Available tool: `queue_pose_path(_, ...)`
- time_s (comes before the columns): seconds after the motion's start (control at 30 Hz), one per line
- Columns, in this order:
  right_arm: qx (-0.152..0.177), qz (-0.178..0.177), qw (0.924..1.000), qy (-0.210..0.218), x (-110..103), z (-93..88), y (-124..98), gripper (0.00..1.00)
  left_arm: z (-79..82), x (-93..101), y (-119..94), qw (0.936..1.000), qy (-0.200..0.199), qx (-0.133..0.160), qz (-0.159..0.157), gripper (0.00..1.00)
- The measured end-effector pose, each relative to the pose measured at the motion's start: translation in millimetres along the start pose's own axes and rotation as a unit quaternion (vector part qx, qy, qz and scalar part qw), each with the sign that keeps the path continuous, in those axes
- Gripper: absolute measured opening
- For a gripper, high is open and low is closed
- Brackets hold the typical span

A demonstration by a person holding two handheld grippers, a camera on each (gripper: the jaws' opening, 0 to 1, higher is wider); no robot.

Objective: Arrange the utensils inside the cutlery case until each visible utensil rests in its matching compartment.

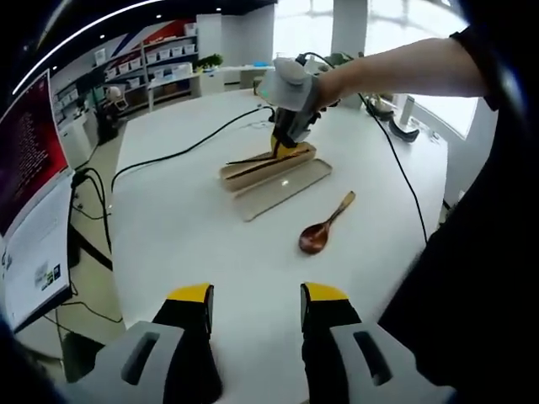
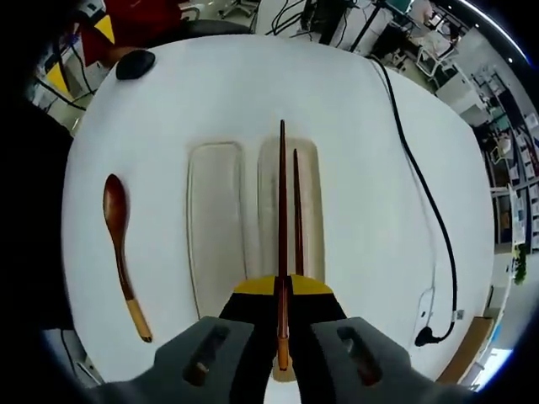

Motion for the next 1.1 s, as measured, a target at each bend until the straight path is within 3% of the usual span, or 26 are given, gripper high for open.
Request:
queue_pose_path(0.47,-0.015,0.02,0.9997,0.005,6,-5.6,21,0.0,-2.8,-2.3,6,0.9997,-0.024,-0.004,0.003,0.42)
queue_pose_path(1.1,-0.022,0.013,0.9996,0.014,6,-2.6,22,0.0,-5.9,-3.3,-1,0.9997,-0.023,0.003,0.011,0.42)
Point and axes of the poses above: the point that each gripper's makers call its tool centre point, and the gripper's own axes: y roughly forward along the fingers, x roughly to its right, z roughly out of its top, the point moved 10 cm from there along -y, roughly backward along the fingers, and after that the axes turned 9 degrees about z, right-handed, at the moved point
